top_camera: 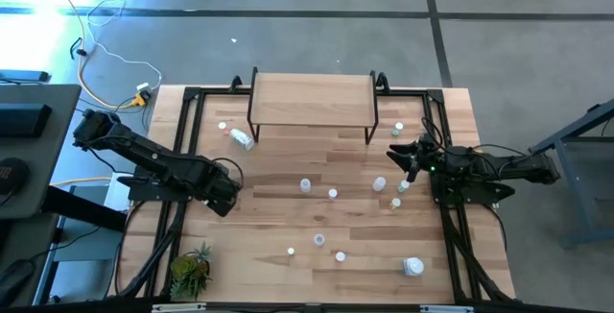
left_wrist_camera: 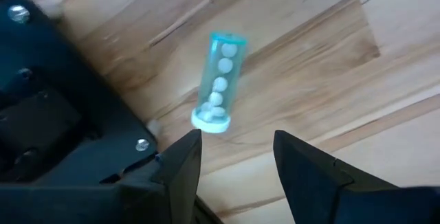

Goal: Pick and place medicine bottles onto shelf by color
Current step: Put the blue pill bottle on the shelf

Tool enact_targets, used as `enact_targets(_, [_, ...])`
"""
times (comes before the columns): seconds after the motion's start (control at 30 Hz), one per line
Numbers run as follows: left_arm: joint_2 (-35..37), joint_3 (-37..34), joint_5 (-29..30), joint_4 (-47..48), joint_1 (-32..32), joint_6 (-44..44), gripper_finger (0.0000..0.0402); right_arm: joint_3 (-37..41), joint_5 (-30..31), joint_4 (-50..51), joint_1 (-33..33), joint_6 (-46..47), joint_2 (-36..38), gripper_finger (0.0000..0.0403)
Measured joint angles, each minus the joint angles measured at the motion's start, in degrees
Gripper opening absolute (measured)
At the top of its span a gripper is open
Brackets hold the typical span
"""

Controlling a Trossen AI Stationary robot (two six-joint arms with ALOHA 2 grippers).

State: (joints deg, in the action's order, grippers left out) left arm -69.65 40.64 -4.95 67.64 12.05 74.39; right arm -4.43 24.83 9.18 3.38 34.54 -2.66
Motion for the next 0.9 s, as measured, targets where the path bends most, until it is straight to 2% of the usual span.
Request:
enact_targets(0.23, [-1.4,0.0,-1.4,0.1,0.0,-1.0,0.017,0.0,0.0,0.0,0.0,0.0,0.0,0.0177])
enact_targets(0.9, [-17.3,-0.1,-3.5,-3.0,-3.7,-5.6,0.017,0.0,-0.3,-0.1,0.0,0.5,0.0,0.0177])
